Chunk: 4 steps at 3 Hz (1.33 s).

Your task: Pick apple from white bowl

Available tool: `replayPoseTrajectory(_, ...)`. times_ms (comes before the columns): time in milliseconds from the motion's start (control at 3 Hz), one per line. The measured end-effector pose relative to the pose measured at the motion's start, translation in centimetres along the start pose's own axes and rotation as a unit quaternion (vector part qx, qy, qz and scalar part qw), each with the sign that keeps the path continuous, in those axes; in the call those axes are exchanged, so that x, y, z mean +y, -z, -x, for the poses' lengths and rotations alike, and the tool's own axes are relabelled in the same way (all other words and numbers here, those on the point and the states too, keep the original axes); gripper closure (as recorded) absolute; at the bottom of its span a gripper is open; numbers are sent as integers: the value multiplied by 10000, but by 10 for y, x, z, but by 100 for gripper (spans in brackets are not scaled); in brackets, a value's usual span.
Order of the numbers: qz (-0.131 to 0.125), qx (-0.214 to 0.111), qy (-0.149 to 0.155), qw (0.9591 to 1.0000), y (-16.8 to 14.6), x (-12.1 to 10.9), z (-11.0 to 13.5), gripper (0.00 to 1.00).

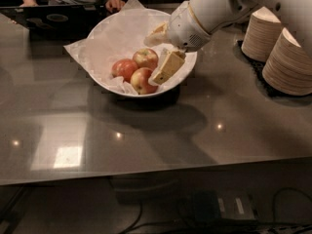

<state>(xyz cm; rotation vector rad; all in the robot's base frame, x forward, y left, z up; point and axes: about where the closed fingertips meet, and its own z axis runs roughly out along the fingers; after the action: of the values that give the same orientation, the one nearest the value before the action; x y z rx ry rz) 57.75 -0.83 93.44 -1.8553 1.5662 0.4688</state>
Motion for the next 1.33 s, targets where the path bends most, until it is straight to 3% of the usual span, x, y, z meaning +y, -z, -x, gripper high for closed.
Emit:
replayPoseTrajectory(667,303,77,-186,9993,-34,-7,-14,38)
replayPoseTrajectory(1333,360,106,-269,9989,-41,-8,-21,36)
